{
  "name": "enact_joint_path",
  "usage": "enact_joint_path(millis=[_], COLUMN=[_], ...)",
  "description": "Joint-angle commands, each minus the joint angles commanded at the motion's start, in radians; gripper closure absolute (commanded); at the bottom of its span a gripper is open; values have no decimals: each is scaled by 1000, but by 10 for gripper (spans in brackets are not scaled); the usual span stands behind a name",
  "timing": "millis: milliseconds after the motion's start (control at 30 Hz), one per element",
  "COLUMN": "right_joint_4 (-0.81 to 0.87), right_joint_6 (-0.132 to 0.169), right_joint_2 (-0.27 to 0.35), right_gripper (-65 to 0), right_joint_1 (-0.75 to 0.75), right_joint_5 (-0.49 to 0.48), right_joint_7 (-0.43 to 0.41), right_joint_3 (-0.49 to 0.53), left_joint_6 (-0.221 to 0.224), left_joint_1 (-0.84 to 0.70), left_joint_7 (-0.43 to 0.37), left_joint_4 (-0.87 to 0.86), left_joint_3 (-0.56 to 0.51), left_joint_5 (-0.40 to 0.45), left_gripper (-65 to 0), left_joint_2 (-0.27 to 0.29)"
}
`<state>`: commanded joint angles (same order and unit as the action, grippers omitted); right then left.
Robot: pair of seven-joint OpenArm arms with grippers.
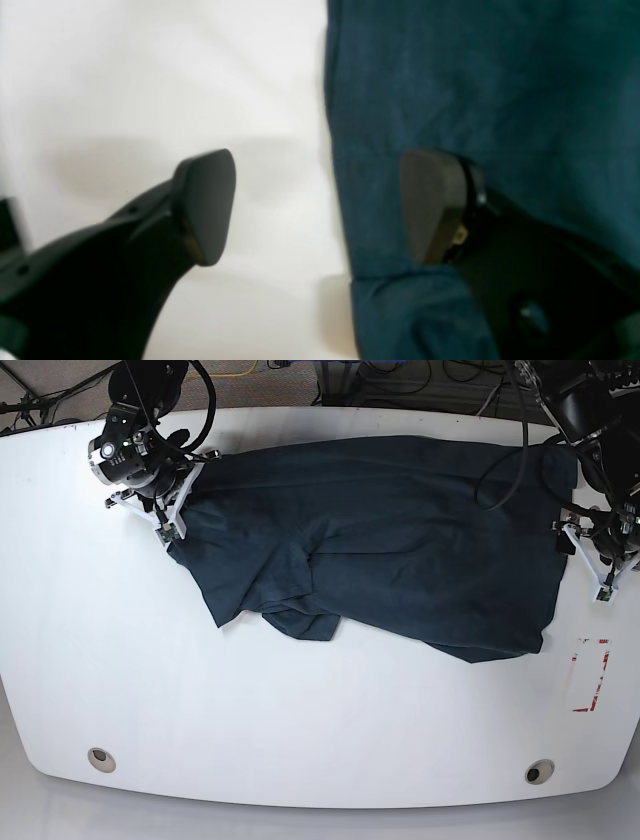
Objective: Fold the T-shirt properly
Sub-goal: 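Release and regrasp the shirt edge with the left gripper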
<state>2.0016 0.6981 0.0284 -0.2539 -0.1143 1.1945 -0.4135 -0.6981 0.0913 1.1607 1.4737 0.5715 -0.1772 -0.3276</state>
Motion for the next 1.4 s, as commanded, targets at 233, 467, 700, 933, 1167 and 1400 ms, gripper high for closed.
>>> enact_joint_path(millis=[233,467,700,933,1167,1400], right_joint_4=[0,0,0,0,2,5], right_joint_6=[0,0,0,0,0,0], right_joint_2=[0,0,-2,-2,-26,-32], right_gripper=[-30,-30,-30,-30,-30,-30], right_joint_1=[-3,-2,-2,-2,0,-2], right_joint_5=[-5,-2,-6,-6,0,0], right_joint_7=[0,0,0,0,0,0], right_joint_3=[0,-3,-2,-2,-2,-2], left_joint_6=[0,0,0,0,0,0], left_joint_1=[0,0,-2,-5,-6,-49], left_joint_7=[-54,-54,-52,-54,-48,-20], left_joint_4=[-91,-144,-150,-150,-133,14], left_joint_3=[-49,-57,-58,-58,-58,-57], left_joint_5=[2,-3,-3,3,2,2], left_gripper=[-458,-458,-389,-40,0,0], left_joint_2=[0,2,6,31,34,29])
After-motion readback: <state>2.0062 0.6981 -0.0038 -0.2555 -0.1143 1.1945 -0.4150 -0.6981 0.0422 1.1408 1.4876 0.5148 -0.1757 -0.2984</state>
